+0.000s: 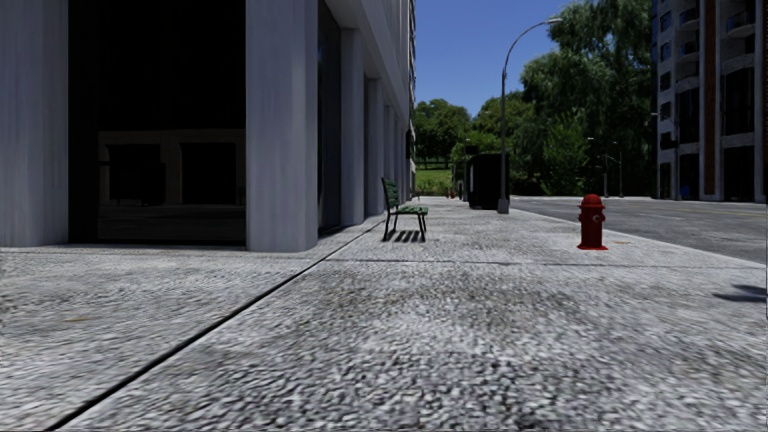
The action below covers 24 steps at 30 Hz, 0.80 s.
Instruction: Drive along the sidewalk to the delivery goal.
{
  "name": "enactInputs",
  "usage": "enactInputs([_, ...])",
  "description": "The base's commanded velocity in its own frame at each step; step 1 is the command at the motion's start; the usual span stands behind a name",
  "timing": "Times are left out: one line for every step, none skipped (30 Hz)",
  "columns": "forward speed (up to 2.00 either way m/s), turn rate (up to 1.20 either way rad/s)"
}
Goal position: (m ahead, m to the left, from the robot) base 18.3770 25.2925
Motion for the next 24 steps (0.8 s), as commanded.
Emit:
enactInputs([1.64, 0.56])
enactInputs([1.64, 0.56])
enactInputs([1.64, 0.57])
enactInputs([1.64, 0.57])
enactInputs([1.64, 0.57])
enactInputs([1.64, 0.57])
enactInputs([1.64, 0.57])
enactInputs([1.64, 0.57])
enactInputs([1.64, 0.58])
enactInputs([1.64, 0.59])
enactInputs([1.64, 0.62])
enactInputs([1.64, 0.65])
enactInputs([1.64, 0.65])
enactInputs([1.64, 0.66])
enactInputs([1.64, 0.67])
enactInputs([1.64, 0.69])
enactInputs([1.64, 0.69])
enactInputs([1.64, 0.69])
enactInputs([1.64, 0.69])
enactInputs([1.64, 0.69])
enactInputs([1.64, 0.69])
enactInputs([1.64, 0.70])
enactInputs([1.64, 0.72])
enactInputs([1.64, 0.74])
